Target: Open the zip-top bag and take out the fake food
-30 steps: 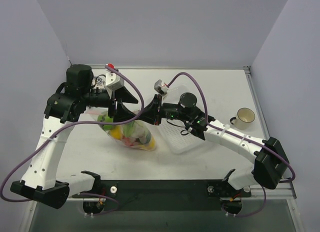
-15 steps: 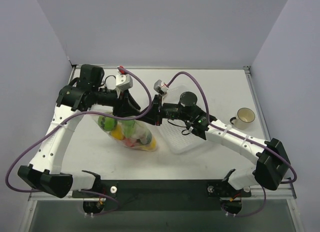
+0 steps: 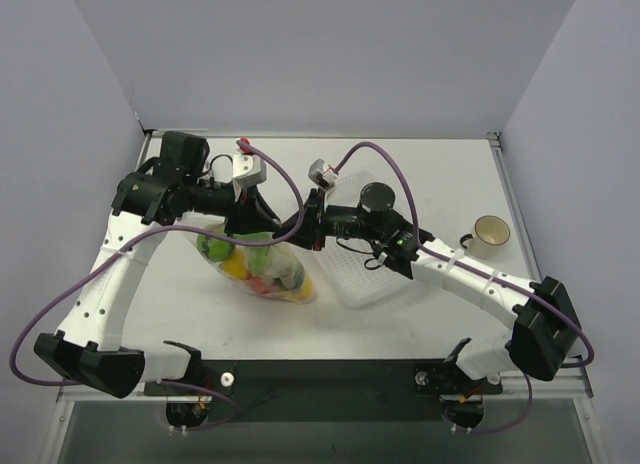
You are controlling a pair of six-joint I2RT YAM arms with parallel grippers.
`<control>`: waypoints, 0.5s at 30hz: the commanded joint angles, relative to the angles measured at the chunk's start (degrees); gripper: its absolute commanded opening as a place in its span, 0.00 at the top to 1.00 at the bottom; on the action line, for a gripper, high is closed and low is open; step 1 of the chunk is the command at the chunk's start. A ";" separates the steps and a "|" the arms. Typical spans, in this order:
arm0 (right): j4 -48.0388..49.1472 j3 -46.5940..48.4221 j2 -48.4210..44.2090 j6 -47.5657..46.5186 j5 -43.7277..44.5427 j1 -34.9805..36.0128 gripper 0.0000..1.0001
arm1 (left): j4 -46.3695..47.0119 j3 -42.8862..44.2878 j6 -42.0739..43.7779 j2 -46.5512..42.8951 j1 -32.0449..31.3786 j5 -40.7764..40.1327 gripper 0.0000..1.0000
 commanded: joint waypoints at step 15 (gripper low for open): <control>5.43 2.34 -3.59 0.00 -1.66 -5.12 1.00 | -9.88 4.56 17.43 -0.54 16.48 -6.07 1.00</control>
